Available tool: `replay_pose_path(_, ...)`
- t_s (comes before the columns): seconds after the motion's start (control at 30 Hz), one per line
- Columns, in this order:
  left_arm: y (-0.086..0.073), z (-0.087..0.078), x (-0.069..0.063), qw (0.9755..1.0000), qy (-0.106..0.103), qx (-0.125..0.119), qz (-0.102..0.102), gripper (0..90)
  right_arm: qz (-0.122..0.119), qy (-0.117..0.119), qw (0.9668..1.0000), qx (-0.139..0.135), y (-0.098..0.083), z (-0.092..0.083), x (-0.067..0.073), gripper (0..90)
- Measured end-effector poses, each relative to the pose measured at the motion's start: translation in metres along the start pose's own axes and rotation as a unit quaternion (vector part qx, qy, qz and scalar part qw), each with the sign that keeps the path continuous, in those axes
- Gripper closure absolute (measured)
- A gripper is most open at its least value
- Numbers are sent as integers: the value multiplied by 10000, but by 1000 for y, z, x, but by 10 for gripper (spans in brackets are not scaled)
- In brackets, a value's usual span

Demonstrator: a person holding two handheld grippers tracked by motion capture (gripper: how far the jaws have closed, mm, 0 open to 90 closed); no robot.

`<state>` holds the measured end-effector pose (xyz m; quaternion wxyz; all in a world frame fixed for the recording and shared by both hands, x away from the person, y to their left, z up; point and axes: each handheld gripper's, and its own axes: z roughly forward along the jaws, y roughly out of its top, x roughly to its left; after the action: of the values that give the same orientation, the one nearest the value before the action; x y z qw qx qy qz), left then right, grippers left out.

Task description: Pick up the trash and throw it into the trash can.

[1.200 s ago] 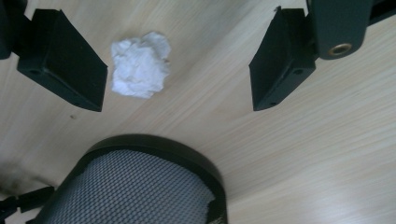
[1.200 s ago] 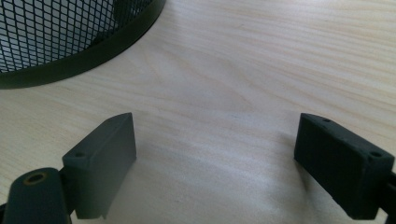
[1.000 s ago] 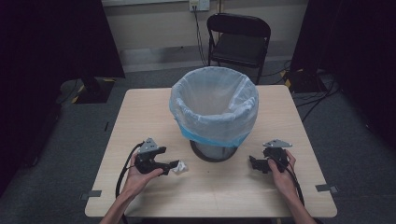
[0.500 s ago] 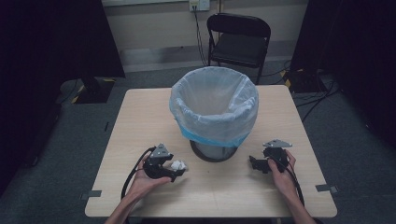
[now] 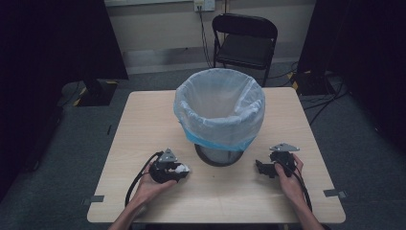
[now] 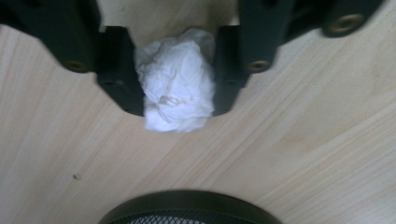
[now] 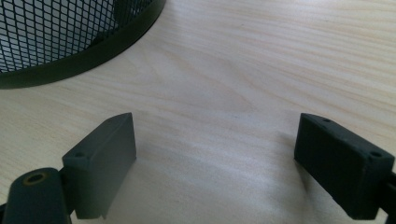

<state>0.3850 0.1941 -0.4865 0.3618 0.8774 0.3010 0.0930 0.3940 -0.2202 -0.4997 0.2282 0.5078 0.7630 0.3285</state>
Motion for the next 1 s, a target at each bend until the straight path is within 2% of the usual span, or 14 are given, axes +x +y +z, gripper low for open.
replay_pose_path(0.1, -1, -1, 2, 10000, 26, -3, -8, 676, 1, 1, 10000, 0, 0, 0, 0, 120)
replay_pose_path(0.23, -2, -1, 8, 9997, -72, -73, -214, 738, 4, 1, 10000, 1, 0, 0, 0, 119)
replay_pose_path(0.47, -3, -3, 11, 9987, -219, -167, -433, 761, -3, 3, 10000, 0, 0, 0, 0, 119)
replay_pose_path(0.6, -2, -9, 14, 9973, -319, -343, -570, 763, -6, 5, 10000, 0, 0, 0, 0, 119)
replay_pose_path(0.67, -1, -12, 15, 9951, -467, -501, -719, 762, -5, 6, 10000, 0, 0, 0, 0, 118)
replay_pose_path(0.77, 1, -17, 15, 9941, -504, -601, -753, 765, -22, 18, 10000, 3, 0, 1, -1, 114)
replay_pose_path(0.8, 3, -22, 14, 9934, -539, -706, -725, 765, -11, 12, 10000, 11, 1, 1, -1, 110)
replay_pose_path(0.9, 7, -28, 15, 9938, -518, -755, -631, 766, -8, 21, 10000, 10, 1, 1, -1, 107)
replay_pose_path(1.0, 14, -38, 20, 9884, -599, -1150, -793, 767, -13, 22, 10000, 10, 1, 1, -1, 106)
